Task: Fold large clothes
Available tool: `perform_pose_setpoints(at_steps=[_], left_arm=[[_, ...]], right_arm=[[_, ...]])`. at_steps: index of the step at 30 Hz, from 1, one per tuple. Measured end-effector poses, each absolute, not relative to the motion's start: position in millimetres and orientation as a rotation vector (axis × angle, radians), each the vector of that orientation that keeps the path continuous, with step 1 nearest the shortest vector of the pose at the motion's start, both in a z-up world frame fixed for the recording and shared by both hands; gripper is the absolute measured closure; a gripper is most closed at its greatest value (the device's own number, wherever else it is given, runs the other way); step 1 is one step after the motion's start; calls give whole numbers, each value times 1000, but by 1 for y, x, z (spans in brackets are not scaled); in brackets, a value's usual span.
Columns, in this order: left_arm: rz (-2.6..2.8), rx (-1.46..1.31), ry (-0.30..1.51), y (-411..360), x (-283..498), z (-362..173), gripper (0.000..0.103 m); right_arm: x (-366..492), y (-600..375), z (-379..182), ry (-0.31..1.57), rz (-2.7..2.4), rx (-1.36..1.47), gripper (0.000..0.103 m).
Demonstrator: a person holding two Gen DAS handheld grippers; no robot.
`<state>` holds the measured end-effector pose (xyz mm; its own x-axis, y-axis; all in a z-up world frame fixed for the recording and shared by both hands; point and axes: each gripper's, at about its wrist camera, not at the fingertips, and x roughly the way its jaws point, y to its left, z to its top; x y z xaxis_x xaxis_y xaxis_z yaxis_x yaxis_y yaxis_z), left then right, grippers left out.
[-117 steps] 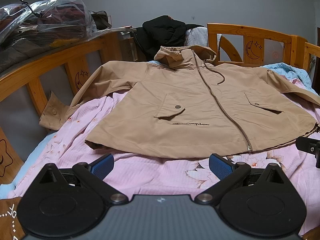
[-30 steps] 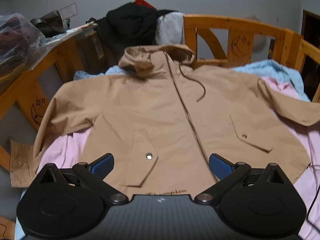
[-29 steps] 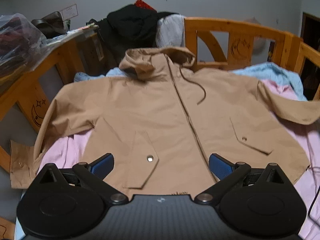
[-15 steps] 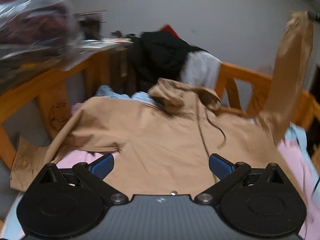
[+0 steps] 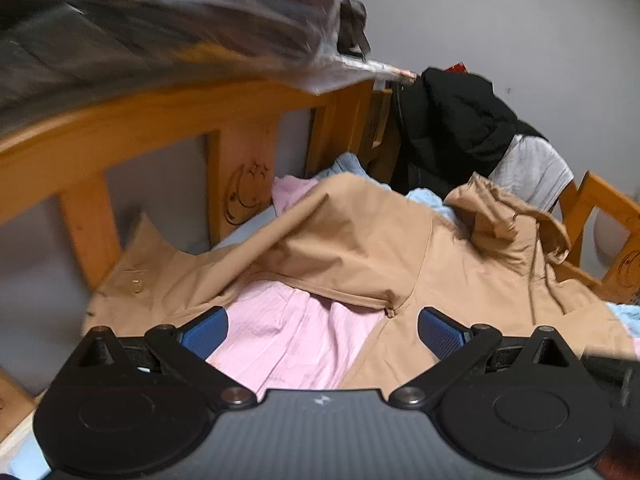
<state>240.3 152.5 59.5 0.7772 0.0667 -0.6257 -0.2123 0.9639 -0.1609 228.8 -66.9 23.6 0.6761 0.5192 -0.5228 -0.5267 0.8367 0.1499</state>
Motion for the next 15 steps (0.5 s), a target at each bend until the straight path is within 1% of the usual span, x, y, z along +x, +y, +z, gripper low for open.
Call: perform_pose_setpoints(at_steps=[1, 2, 3, 4, 5, 6, 7, 8, 9, 10, 13, 15], left_arm=[[141, -226, 668, 147, 249, 52, 0], [129, -226, 668, 143, 254, 47, 0], [114, -228, 668, 136, 262, 40, 0], [96, -234, 672, 128, 268, 31, 0], [76, -238, 680, 121, 275, 24, 0], [52, -238, 690, 111, 280, 16, 0], [27, -233, 697, 101, 286, 9, 0], [-1, -221, 703, 89, 291, 0, 0], [-23, -205, 709, 78, 294, -7, 0], [-38, -184, 717, 67, 296, -13, 0], [-40, -49, 754, 32, 302, -34, 0], [-16, 34, 778, 14, 304, -47, 0]], right_arm=[[227, -68, 14, 618, 607, -20, 97], [223, -72, 7, 656, 633, -10, 88], [220, -82, 6, 679, 654, 7, 74], [219, -96, 7, 684, 660, 17, 68], [217, -112, 11, 678, 653, 19, 57], [214, -130, 16, 668, 632, 14, 49], [213, -151, 23, 656, 583, 7, 46], [218, -170, 25, 653, 524, 4, 41], [223, -194, 31, 659, 434, 0, 37], [235, -213, 33, 672, 351, -1, 36], [274, -280, 30, 695, 74, 14, 36], [300, -325, 15, 707, -73, 57, 35]])
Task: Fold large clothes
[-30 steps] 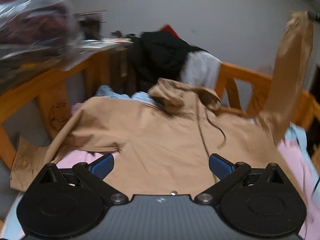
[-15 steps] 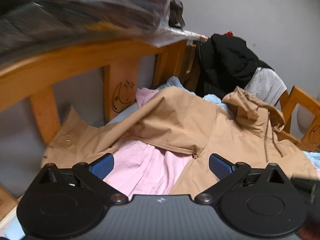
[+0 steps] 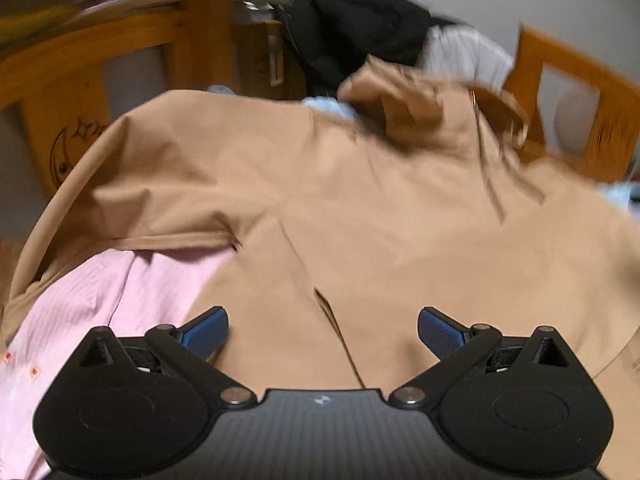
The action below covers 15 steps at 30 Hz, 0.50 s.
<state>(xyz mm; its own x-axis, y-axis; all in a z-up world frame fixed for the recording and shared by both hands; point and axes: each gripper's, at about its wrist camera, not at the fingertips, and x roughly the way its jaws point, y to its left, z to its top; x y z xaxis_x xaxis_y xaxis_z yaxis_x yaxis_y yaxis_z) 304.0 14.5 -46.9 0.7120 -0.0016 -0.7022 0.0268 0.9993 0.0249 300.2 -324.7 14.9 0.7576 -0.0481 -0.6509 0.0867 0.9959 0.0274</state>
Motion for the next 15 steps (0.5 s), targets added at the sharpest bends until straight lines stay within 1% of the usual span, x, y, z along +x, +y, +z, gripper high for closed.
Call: perform_pose_setpoints(at_steps=[2, 4, 5, 6, 7, 8, 10, 12, 14, 15], left_arm=[[-9, 85, 789, 5, 305, -55, 1], [-5, 135, 795, -3, 304, -61, 0], [-4, 148, 794, -4, 304, -61, 0], [-6, 154, 790, -6, 303, -63, 0], [-6, 153, 788, -8, 303, -65, 0], [-8, 148, 787, -9, 304, -65, 0], [-19, 141, 783, -11, 305, -64, 0], [-27, 151, 789, -19, 310, -67, 0], [-18, 177, 793, -30, 314, -72, 0], [-14, 188, 788, -33, 316, -74, 0]], right_arm=[[322, -369, -5, 749, -157, 182, 35], [338, -401, -26, 813, -160, 352, 39], [342, -412, -35, 836, -136, 434, 50], [345, -416, -42, 852, -106, 496, 85], [348, -416, -45, 865, -104, 498, 99], [349, -410, -41, 864, -121, 449, 101], [342, -394, -21, 813, -109, 268, 102], [337, -391, -6, 752, -119, 189, 103], [339, -390, -6, 751, -144, 115, 103], [344, -393, -16, 782, -161, 105, 103]])
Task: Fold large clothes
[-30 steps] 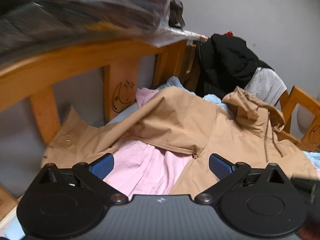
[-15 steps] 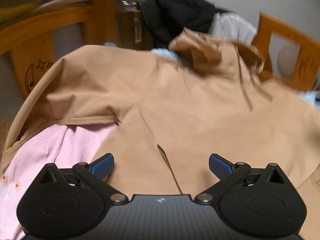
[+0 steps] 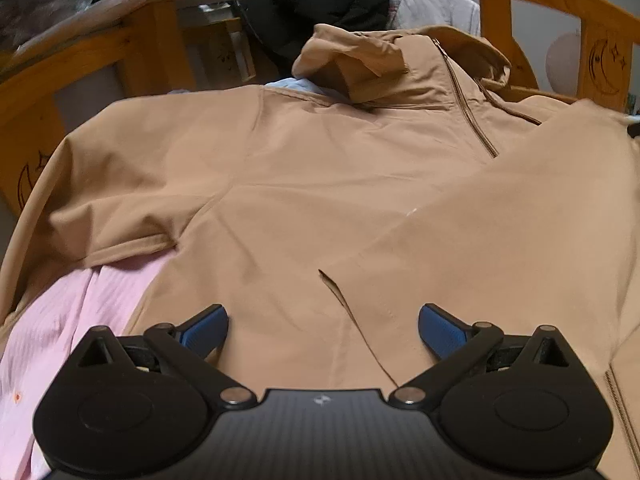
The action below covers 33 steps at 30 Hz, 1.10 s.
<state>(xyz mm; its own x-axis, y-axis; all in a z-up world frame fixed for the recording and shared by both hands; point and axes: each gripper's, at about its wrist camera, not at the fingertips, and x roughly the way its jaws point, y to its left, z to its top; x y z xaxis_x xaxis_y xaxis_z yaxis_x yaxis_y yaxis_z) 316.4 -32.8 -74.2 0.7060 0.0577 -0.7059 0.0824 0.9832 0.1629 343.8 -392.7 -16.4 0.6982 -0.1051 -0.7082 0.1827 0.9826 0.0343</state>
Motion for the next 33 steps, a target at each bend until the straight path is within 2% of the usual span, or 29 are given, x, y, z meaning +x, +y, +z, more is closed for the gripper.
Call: perform_pose_setpoints(at_steps=[2, 4, 7, 9, 10, 12, 14, 17, 20, 22, 24, 28, 30, 31, 33], left_arm=[[-6, 197, 777, -36, 316, -76, 0], [-27, 172, 781, -29, 315, -71, 1], [-8, 94, 737, 2, 299, -49, 1], [38, 44, 673, 30, 280, -32, 0], [77, 34, 644, 42, 272, -26, 0], [225, 48, 565, 71, 252, -13, 0], [393, 113, 535, 93, 240, -10, 0], [619, 145, 536, 135, 224, -15, 0], [720, -64, 574, 185, 207, -22, 1], [768, -223, 554, 213, 198, -30, 6], [799, -357, 537, 235, 196, -39, 14], [834, -488, 549, 262, 204, -53, 34], [800, -537, 528, 268, 207, -57, 60], [785, -550, 529, 269, 209, -57, 68], [743, -561, 517, 267, 211, -56, 90]], right_arm=[[354, -391, -44, 850, -196, 61, 102], [351, -379, -59, 838, -224, 13, 98], [337, -370, -57, 792, -241, -20, 85], [327, -365, -46, 731, -235, -64, 62], [322, -364, -39, 699, -223, -73, 59], [313, -352, -24, 648, -173, -68, 43], [304, -334, -10, 607, -114, -50, 32], [299, -292, -1, 566, 37, -48, 22], [300, -246, 0, 566, 199, -34, 18], [298, -211, 1, 565, 313, -32, 16], [296, -178, 1, 567, 428, -31, 8], [296, -115, 2, 613, 594, -44, 8], [301, -90, 4, 632, 658, -32, 8], [306, -80, 5, 633, 684, -17, 8], [321, -58, 11, 645, 744, 23, 10]])
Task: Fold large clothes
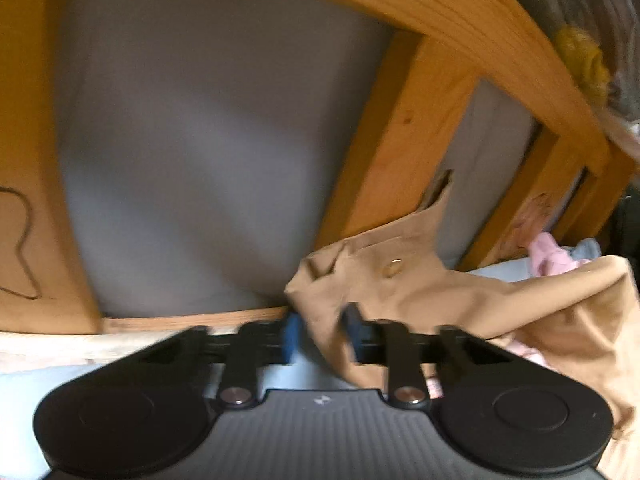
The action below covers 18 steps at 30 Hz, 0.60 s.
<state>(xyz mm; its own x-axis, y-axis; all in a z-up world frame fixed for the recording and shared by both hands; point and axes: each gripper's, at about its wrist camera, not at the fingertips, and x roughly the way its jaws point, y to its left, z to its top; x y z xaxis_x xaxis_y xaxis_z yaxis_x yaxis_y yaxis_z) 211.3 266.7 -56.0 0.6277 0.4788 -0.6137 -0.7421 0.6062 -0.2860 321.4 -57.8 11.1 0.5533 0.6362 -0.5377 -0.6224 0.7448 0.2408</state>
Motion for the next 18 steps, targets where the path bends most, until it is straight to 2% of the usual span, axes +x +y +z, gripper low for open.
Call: perform_pose_setpoints(at_steps=[2, 5, 12, 18], left_arm=[[720, -523, 479, 258, 211, -51, 98], [694, -419, 423, 233, 208, -38, 101], [405, -84, 245, 150, 201, 3, 101], [179, 82, 211, 90, 201, 11, 101]], right_arm=[[339, -37, 18, 665, 790, 64, 11], [363, -3, 31, 715, 866, 127, 14], [403, 49, 50, 884, 1025, 372, 16], [422, 47, 69, 953, 1001, 453, 15]])
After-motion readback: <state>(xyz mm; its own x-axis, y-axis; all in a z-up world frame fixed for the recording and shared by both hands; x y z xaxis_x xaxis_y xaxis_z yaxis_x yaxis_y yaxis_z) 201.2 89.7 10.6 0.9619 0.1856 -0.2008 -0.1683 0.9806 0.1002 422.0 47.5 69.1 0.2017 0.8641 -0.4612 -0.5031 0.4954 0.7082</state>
